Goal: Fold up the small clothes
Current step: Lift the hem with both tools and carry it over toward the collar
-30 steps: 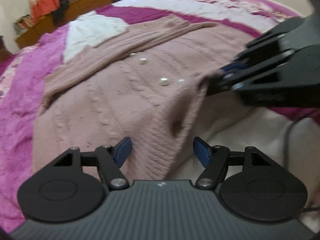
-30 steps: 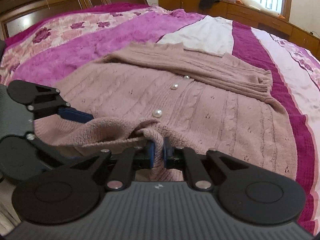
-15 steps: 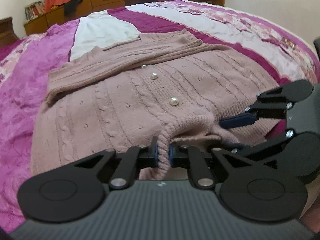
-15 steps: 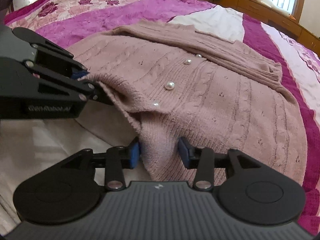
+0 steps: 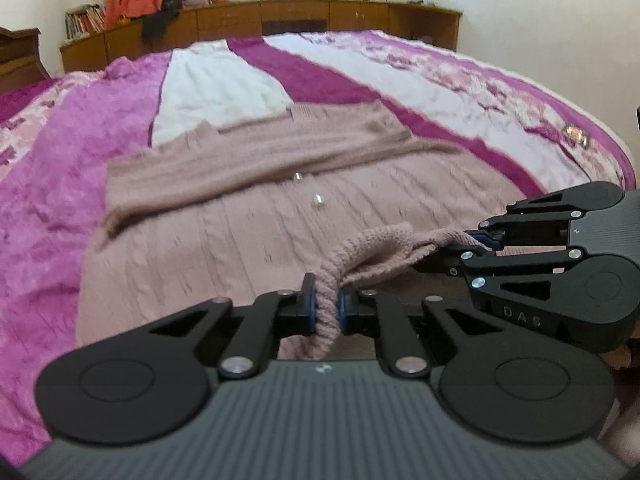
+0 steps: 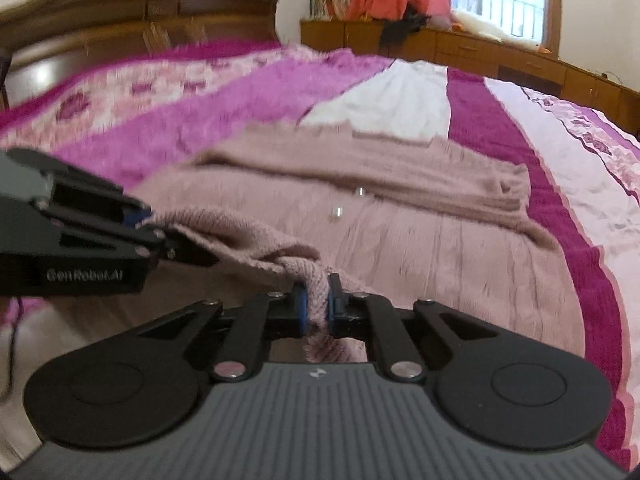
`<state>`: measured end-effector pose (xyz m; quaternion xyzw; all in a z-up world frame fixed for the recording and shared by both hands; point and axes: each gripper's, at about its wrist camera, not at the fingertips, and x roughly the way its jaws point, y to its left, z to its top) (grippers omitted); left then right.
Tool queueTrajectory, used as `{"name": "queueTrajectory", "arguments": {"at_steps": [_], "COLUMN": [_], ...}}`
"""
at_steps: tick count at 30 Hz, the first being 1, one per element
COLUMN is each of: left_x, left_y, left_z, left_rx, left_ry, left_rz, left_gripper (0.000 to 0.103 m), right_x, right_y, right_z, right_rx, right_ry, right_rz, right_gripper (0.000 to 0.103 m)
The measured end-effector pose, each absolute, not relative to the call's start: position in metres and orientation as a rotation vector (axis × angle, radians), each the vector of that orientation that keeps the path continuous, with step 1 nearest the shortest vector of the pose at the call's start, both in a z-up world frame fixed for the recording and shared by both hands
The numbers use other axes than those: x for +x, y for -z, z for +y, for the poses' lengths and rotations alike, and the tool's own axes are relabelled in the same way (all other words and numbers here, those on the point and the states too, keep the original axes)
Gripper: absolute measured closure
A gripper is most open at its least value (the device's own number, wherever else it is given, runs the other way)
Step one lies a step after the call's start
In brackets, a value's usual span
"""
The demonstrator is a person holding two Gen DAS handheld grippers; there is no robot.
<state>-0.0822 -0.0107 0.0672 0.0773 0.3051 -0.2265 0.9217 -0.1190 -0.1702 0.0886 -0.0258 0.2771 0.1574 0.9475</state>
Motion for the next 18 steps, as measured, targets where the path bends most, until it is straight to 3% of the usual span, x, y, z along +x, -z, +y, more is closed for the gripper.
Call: {"name": "queueTrajectory", "arguments": {"at_steps": [18], "left_x": [-0.03], "left_y": [-0.114], "left_z": [-0.009], "left_rx": [0.075], "left_ry": [0.38], "left_rz": [0.498], "left_gripper": [0.091], "right_x": [-0.055], "right_y": [-0.144], "right_z": [-0.174], "right_rx": [0.086], "right_ry": [-0.338], "right_rz": [0.422], "right_gripper": [0.093]}}
